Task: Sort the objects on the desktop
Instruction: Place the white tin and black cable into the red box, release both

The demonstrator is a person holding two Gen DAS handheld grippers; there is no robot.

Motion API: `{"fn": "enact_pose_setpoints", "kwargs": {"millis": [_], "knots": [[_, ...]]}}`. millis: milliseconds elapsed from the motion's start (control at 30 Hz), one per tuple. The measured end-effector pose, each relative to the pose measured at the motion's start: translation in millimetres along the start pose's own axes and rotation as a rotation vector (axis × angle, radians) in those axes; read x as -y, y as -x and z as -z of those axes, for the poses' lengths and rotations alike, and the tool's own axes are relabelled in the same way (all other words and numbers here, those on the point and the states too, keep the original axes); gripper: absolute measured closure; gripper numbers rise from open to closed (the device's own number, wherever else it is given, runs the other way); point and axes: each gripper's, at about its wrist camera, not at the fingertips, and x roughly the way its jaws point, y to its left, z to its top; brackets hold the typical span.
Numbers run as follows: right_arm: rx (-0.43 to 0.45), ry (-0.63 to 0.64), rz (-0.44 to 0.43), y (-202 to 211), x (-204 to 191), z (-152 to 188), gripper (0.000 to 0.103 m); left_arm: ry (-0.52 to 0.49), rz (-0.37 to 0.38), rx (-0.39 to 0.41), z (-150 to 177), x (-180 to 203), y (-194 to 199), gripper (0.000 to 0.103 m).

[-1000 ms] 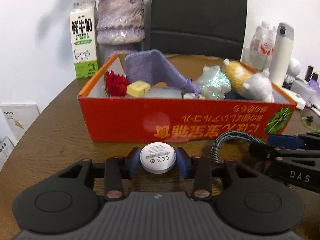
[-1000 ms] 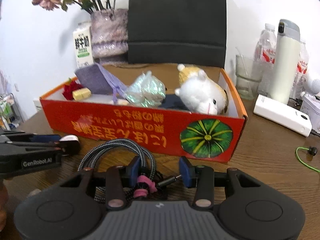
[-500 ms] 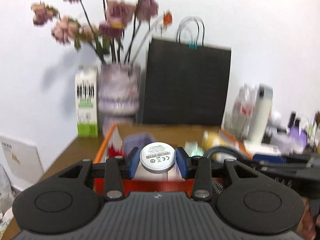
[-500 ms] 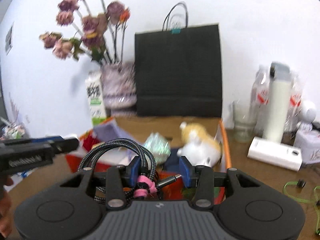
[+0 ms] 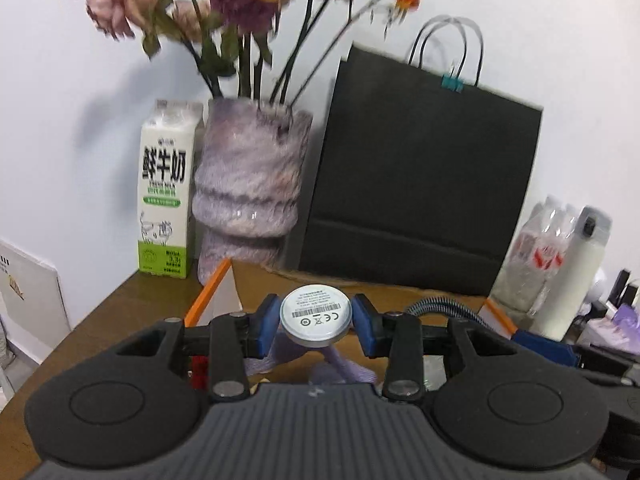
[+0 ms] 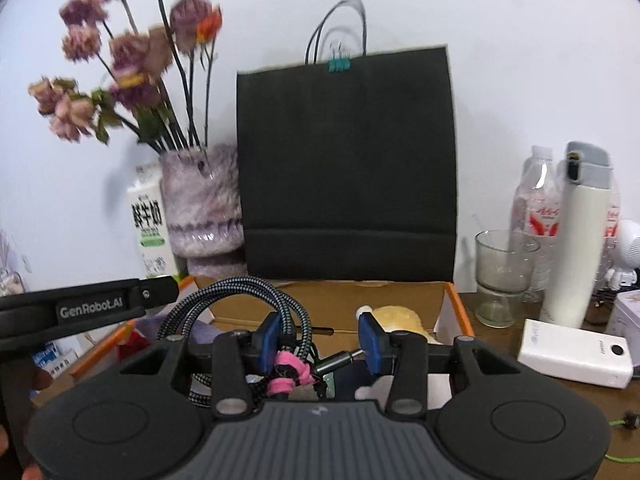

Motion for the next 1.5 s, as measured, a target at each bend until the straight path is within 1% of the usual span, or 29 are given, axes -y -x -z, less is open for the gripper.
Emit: {"fn": "enact_pose_setpoints", "kwargs": {"millis": [100, 200, 300, 400, 433, 467, 500, 533, 567, 600, 633, 667, 700, 800, 867, 967, 1133, 1367, 1500], "knots": [[-0.027, 0.024, 0.011, -15.8, -0.5, 3.4, 0.062, -0.028, -0.015, -0.035, 7.2, -0.7, -16.7, 0.063], [-0.055, 0.03, 0.017, -22.6, 1.9, 8.8, 0.062, -0.051, -0.024, -0.058, 14.7, 0.3, -24.5, 0.063], [-0.066, 0.033, 0.015, -23.5, 1.3, 11.9, 0.062, -0.073, -0.023, -0.07, 18.8, 2.7, -24.6, 0.063], [-0.066, 0.043, 0.012, -21.9, -1.2, 14.1, 0.061, -0.084, -0.026, -0.061, 19.6, 4.5, -22.0, 0.062], [-0.066, 0.038, 0.006, -21.4, -1.2, 14.8, 0.059, -0.086, -0.028, -0.057, 20.2, 5.0, -21.3, 0.057], [-0.062, 0.032, -0.002, -20.3, -0.3, 14.5, 0.051, -0.09, -0.029, -0.055, 20.9, 5.6, -21.1, 0.05], [-0.056, 0.028, -0.005, -18.9, 0.1, 14.2, 0.044, -0.093, -0.034, -0.057, 21.2, 6.4, -21.1, 0.033], [-0.044, 0.023, 0.011, -16.9, 0.9, 13.3, 0.034, -0.089, -0.056, -0.051, 21.8, 6.4, -20.6, 0.022], [-0.031, 0.019, 0.027, -14.8, 2.5, 12.1, 0.024, -0.085, -0.074, -0.043, 22.0, 5.5, -19.7, 0.018], [-0.021, 0.01, 0.034, -13.4, 5.0, 11.1, 0.019, -0.078, -0.082, -0.04, 21.2, 3.7, -19.9, 0.008], [-0.009, -0.012, 0.034, -11.7, 9.0, 10.4, 0.01, -0.063, -0.086, -0.037, 20.2, 1.2, -19.6, 0.0], [-0.003, -0.033, 0.028, -10.9, 12.9, 10.1, 0.001, -0.039, -0.087, -0.025, 19.6, -2.2, -18.4, 0.0], [-0.002, -0.061, 0.015, -10.6, 17.2, 9.6, 0.0, -0.02, -0.078, -0.015, 18.5, -5.6, -17.2, 0.0], [-0.011, -0.099, -0.008, -11.3, 22.7, 8.6, 0.0, 0.018, -0.041, 0.002, 17.5, -11.2, -14.0, 0.0], [-0.021, -0.092, -0.014, -12.4, 21.4, 8.6, 0.0, 0.013, -0.035, 0.013, 17.8, -10.7, -12.3, 0.0], [-0.026, -0.085, -0.028, -12.4, 18.3, 9.3, 0.0, 0.005, -0.045, 0.019, 18.1, -10.0, -10.7, 0.0], [-0.006, -0.07, -0.04, -7.6, 13.7, 10.0, 0.0, 0.008, -0.041, 0.023, 17.8, -10.9, -10.1, 0.0], [0.001, -0.063, -0.041, -1.5, 11.4, 13.6, 0.0, 0.009, -0.043, 0.028, 19.0, -11.5, -5.9, 0.0], [0.022, -0.05, -0.042, 11.7, 9.7, 17.8, 0.0, 0.002, -0.037, 0.061, 20.6, -10.5, 8.8, 0.0]]}}
